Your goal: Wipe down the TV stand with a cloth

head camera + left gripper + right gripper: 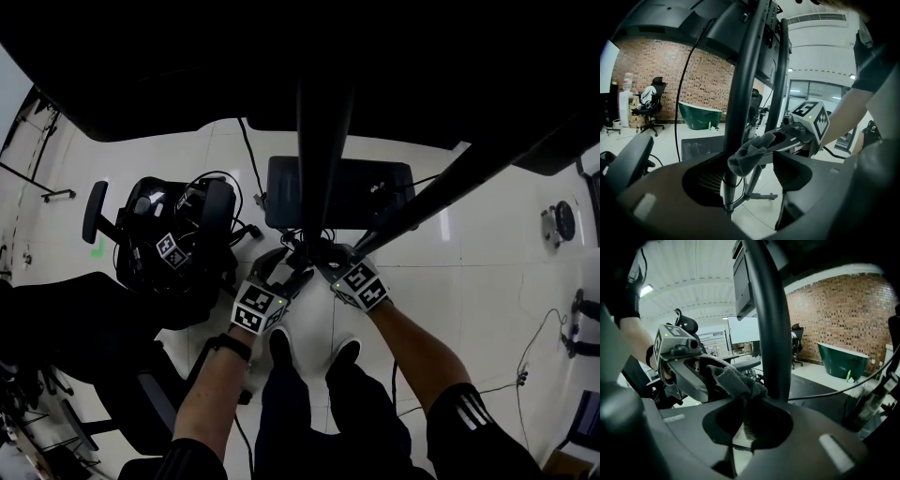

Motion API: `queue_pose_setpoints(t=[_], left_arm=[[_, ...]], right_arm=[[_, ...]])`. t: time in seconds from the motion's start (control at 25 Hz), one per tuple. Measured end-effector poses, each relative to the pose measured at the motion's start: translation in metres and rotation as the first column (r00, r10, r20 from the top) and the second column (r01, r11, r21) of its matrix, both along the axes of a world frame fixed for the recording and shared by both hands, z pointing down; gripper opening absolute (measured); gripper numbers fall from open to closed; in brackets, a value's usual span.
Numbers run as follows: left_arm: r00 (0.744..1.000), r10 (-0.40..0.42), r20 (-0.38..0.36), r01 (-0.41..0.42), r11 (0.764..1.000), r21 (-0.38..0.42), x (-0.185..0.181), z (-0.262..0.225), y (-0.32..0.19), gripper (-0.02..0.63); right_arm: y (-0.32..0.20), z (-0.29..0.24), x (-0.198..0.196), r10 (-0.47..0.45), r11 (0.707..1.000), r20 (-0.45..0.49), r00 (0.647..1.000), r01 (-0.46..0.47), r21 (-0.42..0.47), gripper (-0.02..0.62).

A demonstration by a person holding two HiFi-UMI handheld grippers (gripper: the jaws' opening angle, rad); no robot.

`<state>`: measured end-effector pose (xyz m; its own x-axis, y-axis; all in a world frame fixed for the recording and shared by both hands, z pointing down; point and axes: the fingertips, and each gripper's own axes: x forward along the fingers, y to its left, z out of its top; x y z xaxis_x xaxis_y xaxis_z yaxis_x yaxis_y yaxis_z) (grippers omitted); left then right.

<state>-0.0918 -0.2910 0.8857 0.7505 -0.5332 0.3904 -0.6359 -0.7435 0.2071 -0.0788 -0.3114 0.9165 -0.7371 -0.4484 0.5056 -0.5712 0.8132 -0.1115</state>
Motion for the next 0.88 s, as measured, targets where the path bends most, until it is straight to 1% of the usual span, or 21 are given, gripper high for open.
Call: queue_pose_setpoints(t=[0.12, 0.28, 0.4, 0.48, 0.56, 0.6, 0.72, 0.88], left_arm=[[0.999, -0.016, -0.031, 0.018, 0.999, 0.039, 0.009, -0.050, 0.005, 0.342], [0.993, -0.063, -0.101, 0.076, 0.989, 0.129, 0.023, -0.143, 0.008, 0.342], [0.992, -0.058, -0.110, 0.080, 0.977, 0.200, 0.033, -0.209, 0.020, 0.342], [0.994, -0.035, -0.106, 0.061, 0.965, 0.254, 0.043, -0.251, 0.028, 0.342], [0.995, 0.001, -0.101, 0.031, 0.949, 0.314, 0.056, -0.291, 0.037, 0.342], [0.995, 0.019, -0.097, 0.016, 0.937, 0.349, 0.061, -0.310, 0.041, 0.342], [0.994, 0.066, -0.088, -0.020, 0.892, 0.451, 0.078, -0.363, 0.053, 0.342], [0.984, 0.147, -0.105, -0.071, 0.850, 0.521, 0.097, -0.423, 0.063, 0.342]], right_arm=[[0.011, -0.054, 0.008, 0.000, 0.999, 0.036, 0.999, -0.001, 0.044, 0.037], [0.019, -0.152, 0.019, 0.026, 0.993, 0.154, 0.988, -0.044, 0.112, 0.035], [0.030, -0.217, 0.031, 0.010, 0.985, 0.177, 0.984, -0.040, 0.167, 0.035], [0.037, -0.259, 0.038, -0.015, 0.977, 0.183, 0.983, -0.024, 0.210, 0.035], [0.042, -0.299, 0.046, -0.036, 0.965, 0.187, 0.982, -0.014, 0.261, 0.035], [0.044, -0.318, 0.051, -0.042, 0.957, 0.188, 0.981, -0.014, 0.288, 0.035], [0.048, -0.371, 0.067, -0.037, 0.931, 0.193, 0.981, -0.036, 0.363, 0.035], [0.050, -0.438, 0.089, -0.019, 0.883, 0.184, 0.983, -0.070, 0.463, 0.035]])
